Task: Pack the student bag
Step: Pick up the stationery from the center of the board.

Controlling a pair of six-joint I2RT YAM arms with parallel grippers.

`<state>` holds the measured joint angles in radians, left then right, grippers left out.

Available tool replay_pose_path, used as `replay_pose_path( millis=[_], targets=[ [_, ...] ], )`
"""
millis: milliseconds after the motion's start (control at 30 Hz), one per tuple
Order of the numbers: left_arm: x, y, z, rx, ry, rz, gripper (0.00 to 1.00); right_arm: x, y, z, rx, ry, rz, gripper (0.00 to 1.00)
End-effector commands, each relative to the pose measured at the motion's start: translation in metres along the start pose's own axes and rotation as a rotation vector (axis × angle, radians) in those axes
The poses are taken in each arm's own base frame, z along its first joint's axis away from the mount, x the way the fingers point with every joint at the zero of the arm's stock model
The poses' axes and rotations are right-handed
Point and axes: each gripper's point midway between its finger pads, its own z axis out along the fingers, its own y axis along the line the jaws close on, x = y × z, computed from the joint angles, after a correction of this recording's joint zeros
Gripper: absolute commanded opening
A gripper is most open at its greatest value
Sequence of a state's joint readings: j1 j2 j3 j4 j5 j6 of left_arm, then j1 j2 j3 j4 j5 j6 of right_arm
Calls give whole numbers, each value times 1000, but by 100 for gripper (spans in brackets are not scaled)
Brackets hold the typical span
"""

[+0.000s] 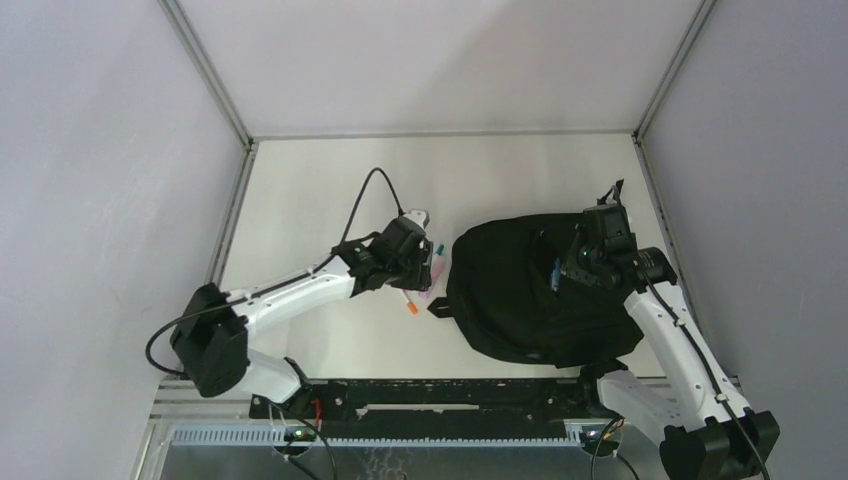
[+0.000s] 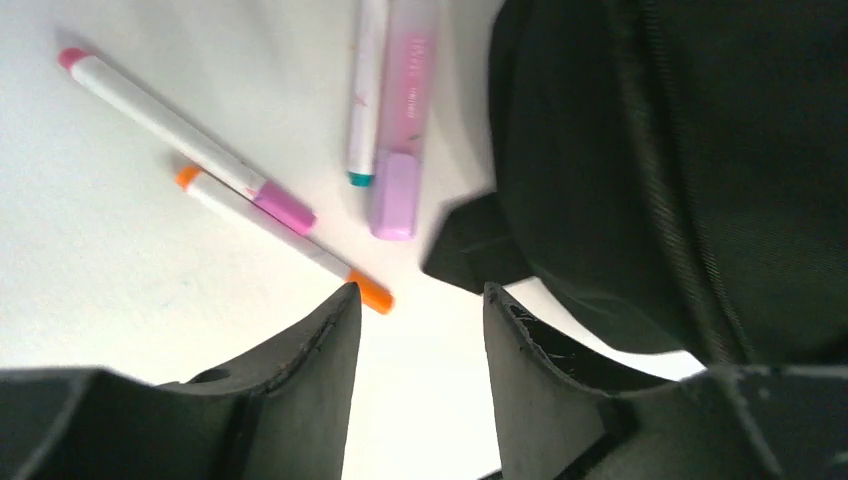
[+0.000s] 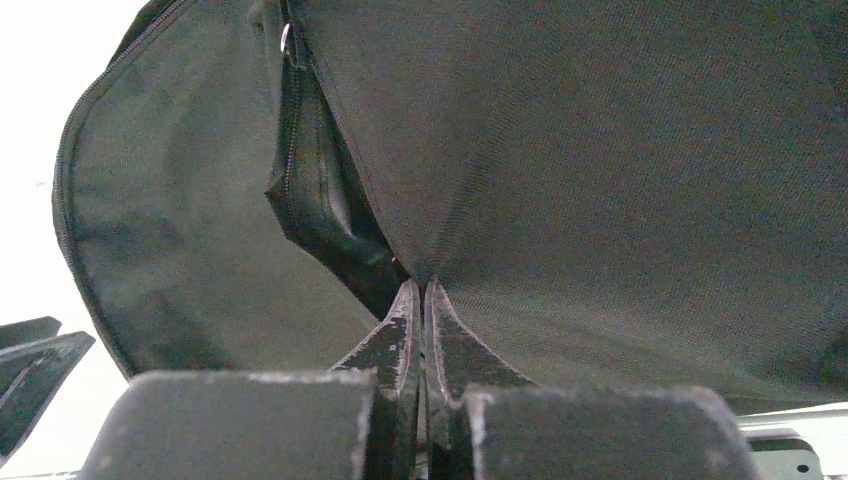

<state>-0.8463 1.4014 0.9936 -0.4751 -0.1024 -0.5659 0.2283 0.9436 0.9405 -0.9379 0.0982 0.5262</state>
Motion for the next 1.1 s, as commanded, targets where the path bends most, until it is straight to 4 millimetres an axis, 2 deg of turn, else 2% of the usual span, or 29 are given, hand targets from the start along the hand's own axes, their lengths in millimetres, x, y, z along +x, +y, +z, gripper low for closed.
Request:
replay_pose_path(
  millis=[0,133,267,367,567,900,1067],
  targets=[
    [-3,21,22,-111,-11,90,52,-10,11,-2,-52,-39,5,0],
    [5,14,42,-96,70,103,51,-11,12,-2,-58,-41,1,0],
    [3,14,55,-121,72,97,49,-10,11,-2,-52,-39,3,0],
    [-1,9,59,-113,72,88,46,-10,10,-3,-52,-43,1,0],
    [-2,-3,70,-72,96,92,46,-11,11,-1,-51,-40,1,0],
    [9,5,91,-116,151,111,50,-11,11,1,-46,-34,-3,0],
    [13,5,92,-116,160,109,47,-11,11,3,-44,-29,-2,0]
  ],
)
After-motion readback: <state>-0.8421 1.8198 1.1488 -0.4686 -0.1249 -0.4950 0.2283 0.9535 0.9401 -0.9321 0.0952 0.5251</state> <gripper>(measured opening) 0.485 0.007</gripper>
